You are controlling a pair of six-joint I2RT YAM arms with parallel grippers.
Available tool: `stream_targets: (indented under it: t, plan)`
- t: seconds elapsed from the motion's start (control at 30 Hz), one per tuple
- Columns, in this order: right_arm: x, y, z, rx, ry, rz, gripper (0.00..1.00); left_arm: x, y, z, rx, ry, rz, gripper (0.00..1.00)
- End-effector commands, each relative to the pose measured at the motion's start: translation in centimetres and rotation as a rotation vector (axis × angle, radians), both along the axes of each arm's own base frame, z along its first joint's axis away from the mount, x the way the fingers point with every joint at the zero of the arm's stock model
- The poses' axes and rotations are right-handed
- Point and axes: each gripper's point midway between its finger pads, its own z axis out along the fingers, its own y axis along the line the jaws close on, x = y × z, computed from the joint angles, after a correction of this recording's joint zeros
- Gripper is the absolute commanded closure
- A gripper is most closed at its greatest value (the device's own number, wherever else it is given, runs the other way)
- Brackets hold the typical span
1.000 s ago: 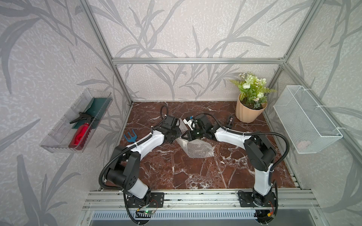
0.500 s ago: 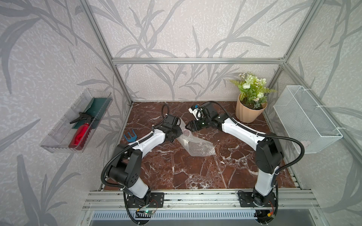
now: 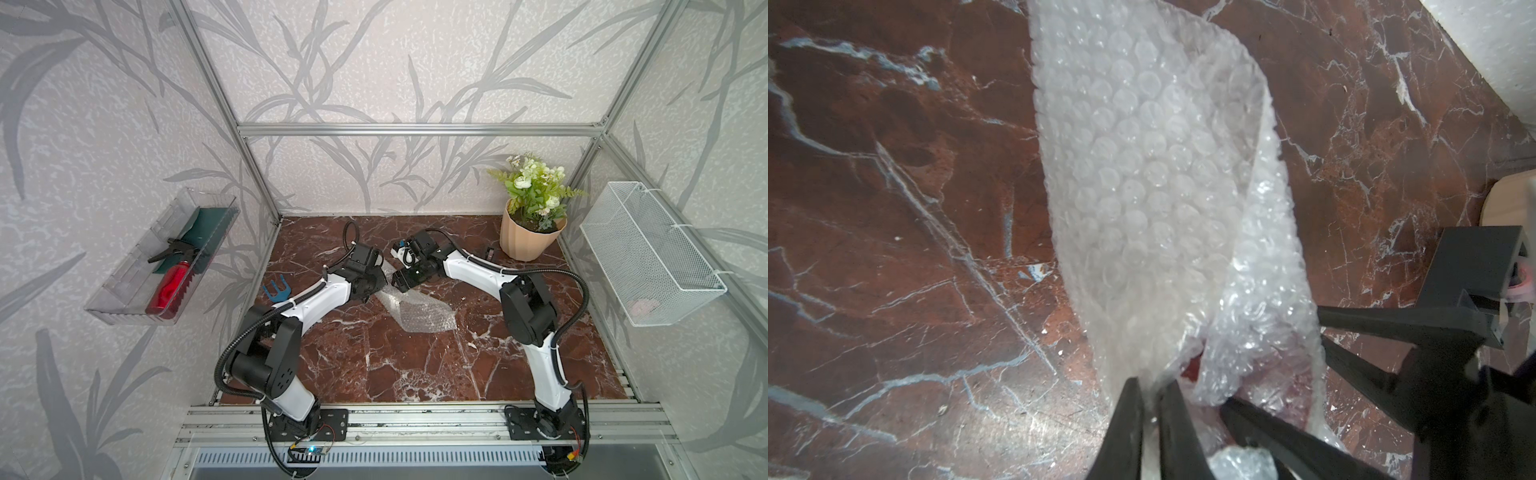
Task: Wrap mugs in bubble wrap
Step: Wrap the mug in bubble wrap.
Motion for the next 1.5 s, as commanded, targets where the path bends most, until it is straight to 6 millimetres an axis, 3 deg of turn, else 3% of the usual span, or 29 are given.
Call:
stream_targets:
  t: [0.0, 0.17, 0.33, 0.47, 0.57, 0.7, 0.87, 1.07, 1.33, 1.47]
  plan:
    - [-1.1, 0.1, -1.6, -0.068, 0.022, 0.025, 0.3, 0.3, 0.0, -0.4, 0.018, 0.008, 0.001, 0.86]
    - [-1.6, -0.1, -4.6, -0.179, 0.049, 0.028, 0.32, 0.4, 0.9, 1.8, 0.028, -0.045, 0.026, 0.61]
    - [-1.6, -0.5, -6.2, -0.232, 0.075, 0.029, 0.33, 0.8, 4.3, 4.5, 0.078, -0.136, 0.118, 0.46]
    - [-1.5, -0.3, -6.4, -0.246, 0.065, 0.065, 0.34, 1.9, 7.5, 3.6, 0.068, -0.112, 0.167, 0.41]
    - [-1.7, 0.2, -6.3, -0.238, 0.05, 0.133, 0.34, 3.1, 9.5, 1.9, 0.043, -0.091, 0.204, 0.37]
    - [-2.8, 1.0, -6.1, -0.249, 0.035, 0.273, 0.34, 4.4, 11.3, 0.6, -0.002, -0.092, 0.231, 0.29]
    - [-3.4, 1.8, -6.0, -0.249, 0.042, 0.367, 0.35, 7.1, 12.6, 0.4, -0.107, -0.19, 0.252, 0.21]
    - [-3.0, 2.3, -5.8, -0.249, 0.038, 0.388, 0.35, 9.9, 13.6, -0.1, -0.171, -0.252, 0.27, 0.18]
    - [-2.9, 2.6, -5.6, -0.243, 0.04, 0.395, 0.35, 10.4, 15.0, -2.0, -0.136, -0.231, 0.288, 0.25]
    - [-3.0, 2.7, -5.9, -0.239, 0.046, 0.399, 0.35, 11.2, 15.1, -1.7, -0.151, -0.256, 0.285, 0.29]
